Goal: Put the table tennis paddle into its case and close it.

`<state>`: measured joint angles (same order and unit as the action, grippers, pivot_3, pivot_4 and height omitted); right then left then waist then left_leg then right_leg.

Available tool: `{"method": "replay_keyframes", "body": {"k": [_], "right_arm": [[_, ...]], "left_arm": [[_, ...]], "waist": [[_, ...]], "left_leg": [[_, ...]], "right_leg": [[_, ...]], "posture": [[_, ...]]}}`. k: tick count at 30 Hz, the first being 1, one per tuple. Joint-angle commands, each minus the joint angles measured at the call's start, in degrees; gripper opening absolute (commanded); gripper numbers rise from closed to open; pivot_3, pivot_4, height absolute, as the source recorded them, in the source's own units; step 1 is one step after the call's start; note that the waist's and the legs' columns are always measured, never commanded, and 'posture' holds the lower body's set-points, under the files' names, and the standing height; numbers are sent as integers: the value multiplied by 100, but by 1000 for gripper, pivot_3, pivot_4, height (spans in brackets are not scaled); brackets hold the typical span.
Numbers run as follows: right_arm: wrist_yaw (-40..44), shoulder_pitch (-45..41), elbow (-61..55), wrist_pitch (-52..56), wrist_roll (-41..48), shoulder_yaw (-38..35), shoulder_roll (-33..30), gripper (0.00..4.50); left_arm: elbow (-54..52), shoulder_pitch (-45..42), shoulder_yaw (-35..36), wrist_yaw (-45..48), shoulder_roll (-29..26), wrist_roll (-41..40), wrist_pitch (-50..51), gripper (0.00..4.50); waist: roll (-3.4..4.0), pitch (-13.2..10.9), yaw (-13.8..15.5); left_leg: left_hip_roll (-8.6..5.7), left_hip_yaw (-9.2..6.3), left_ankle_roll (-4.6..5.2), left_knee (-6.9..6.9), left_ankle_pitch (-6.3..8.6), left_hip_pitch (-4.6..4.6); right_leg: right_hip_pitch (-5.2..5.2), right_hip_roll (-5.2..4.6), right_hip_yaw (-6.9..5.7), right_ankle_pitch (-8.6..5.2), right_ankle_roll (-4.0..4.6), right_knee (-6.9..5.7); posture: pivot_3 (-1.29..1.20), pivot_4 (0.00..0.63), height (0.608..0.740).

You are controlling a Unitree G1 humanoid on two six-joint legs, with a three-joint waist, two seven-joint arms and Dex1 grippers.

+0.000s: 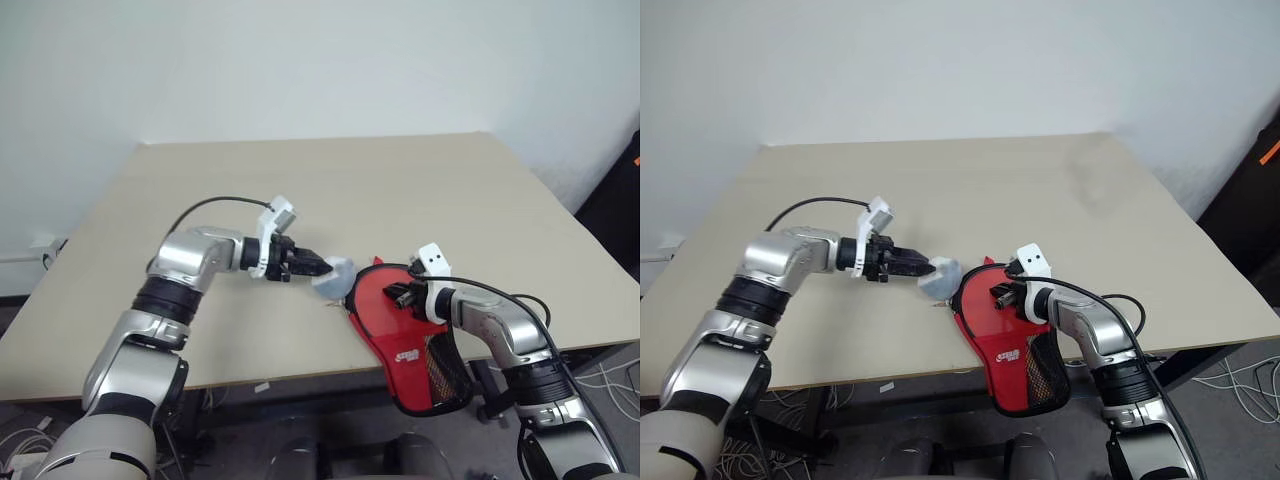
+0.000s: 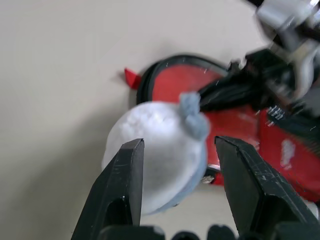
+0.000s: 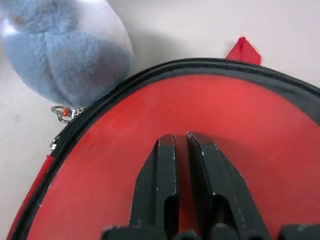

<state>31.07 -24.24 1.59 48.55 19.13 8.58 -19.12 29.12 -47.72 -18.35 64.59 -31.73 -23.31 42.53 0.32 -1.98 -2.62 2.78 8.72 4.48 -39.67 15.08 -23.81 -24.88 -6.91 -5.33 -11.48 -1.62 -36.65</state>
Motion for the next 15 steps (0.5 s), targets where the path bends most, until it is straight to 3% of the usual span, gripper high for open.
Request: {"method": "replay_keyframes", "body": {"k": [1,7,15], "right_arm": [[-55,-145,18,-92,-96,-51,25,409],[-127,-103,62,-125,-186,-116,25,409],[-60,-155,60,-123,-283,0,-53,409]], "left_arm": [[230,-99,74,185,116,255,-292,2706],[1152,-190,78,315,396,669,-479,4470],[1849,-412,451,222,906,858,-683,4470]], "waist": [[0,0,-1],[-2,0,2],[-7,2,8]], "left_leg": [[1,0,0,0,0,-2],[-1,-2,4,-4,0,-4],[0,-22,15,-42,-3,-68]], "right_leg": [[-4,0,1,0,0,-1],[-5,-1,2,0,-1,-2],[-42,-1,-15,4,1,-13]], "posture": [[0,0,724],[0,0,724],[0,0,724]]}}
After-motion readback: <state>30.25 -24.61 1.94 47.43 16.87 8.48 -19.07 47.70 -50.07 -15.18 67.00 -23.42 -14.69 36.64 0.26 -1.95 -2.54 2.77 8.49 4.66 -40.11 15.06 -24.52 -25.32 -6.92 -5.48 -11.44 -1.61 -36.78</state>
